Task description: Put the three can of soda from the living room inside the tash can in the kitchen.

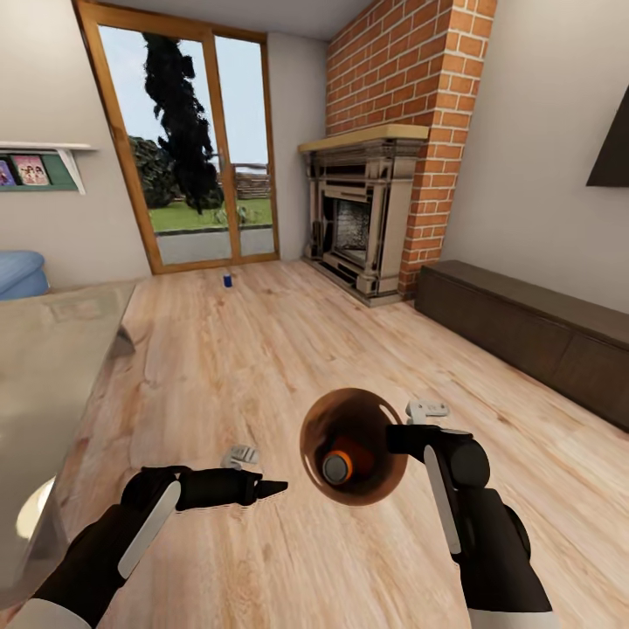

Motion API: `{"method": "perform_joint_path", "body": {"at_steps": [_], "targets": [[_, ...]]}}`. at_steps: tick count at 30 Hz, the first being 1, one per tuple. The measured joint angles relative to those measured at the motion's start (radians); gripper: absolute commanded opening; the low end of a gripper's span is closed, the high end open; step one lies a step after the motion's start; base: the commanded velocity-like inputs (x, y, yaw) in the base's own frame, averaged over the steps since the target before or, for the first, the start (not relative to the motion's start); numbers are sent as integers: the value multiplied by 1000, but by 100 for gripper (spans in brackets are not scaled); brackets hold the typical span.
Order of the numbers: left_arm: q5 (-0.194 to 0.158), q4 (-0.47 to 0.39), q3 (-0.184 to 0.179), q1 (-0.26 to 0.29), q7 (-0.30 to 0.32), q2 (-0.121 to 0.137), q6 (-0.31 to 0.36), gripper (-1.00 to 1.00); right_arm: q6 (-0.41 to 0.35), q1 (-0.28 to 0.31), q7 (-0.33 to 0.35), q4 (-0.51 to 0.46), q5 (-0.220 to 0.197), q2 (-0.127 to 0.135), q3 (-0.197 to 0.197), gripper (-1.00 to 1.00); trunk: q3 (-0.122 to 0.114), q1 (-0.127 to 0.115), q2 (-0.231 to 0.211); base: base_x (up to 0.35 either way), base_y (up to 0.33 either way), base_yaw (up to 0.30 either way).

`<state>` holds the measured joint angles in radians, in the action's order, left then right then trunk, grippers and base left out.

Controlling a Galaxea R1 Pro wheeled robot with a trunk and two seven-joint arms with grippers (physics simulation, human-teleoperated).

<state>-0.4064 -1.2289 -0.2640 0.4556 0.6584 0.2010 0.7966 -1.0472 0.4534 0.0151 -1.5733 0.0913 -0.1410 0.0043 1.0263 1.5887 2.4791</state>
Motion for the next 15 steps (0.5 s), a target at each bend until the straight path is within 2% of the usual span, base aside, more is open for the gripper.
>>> {"method": "perform_joint_path", "body": {"at_steps": [4, 7, 12, 15], "targets": [[0, -1, 0, 0, 0, 0, 0, 100, 0, 0, 0, 0, -1, 0, 0, -100, 0, 0, 0, 254, -76, 0], [0, -6, 4, 0, 0, 0, -2, 100, 0, 0, 0, 0, 7, 0, 0, -100, 0, 0, 0, 70, -24, 0], [0, -8, 9, 0, -1, 1, -4, 100, 0, 0, 0, 0, -10, 0, 0, -100, 0, 0, 0, 30, -5, 0], [0, -5, 8, 0, -3, 0, -2, 100, 0, 0, 0, 0, -6, 0, -1, -100, 0, 0, 0, 215, -1, 0]]}}
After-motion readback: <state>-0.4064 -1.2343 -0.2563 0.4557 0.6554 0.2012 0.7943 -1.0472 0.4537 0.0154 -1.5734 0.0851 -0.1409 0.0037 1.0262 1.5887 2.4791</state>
